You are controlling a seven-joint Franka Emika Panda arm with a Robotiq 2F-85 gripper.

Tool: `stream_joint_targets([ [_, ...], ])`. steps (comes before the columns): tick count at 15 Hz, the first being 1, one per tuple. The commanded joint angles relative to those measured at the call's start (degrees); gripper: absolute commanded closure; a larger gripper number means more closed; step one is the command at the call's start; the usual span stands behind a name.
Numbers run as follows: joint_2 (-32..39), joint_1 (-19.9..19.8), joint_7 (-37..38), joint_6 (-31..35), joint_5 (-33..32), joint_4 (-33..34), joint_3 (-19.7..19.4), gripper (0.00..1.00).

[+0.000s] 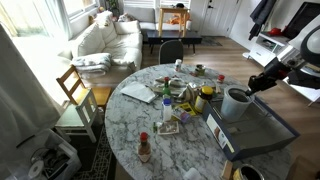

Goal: Move the shoe box to the right then put the container and cup inside

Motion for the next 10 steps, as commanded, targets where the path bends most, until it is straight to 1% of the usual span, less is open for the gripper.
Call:
stream_joint_targets([
  [1, 3.73, 0.08, 4.20, 0.75, 1.26, 0.28, 0.71, 0.98],
  [2, 4.89, -0.11, 5.42, 1.01, 1.07, 0.30, 0.89, 0.98],
  [3, 5.92, -0.91, 8.71, 1.80, -0.07, 0.28, 1.55, 0.98],
  [6, 8.15, -1.10, 13.70, 3.32, 0.54, 0.37, 1.74, 0.98],
  [7, 8.75, -0.90, 14.73, 4.23, 1.38, 0.44, 1.64, 0.98],
  [10, 10.82, -0.66, 17.00, 7.07, 0.85, 0.43, 2.02, 0.98],
])
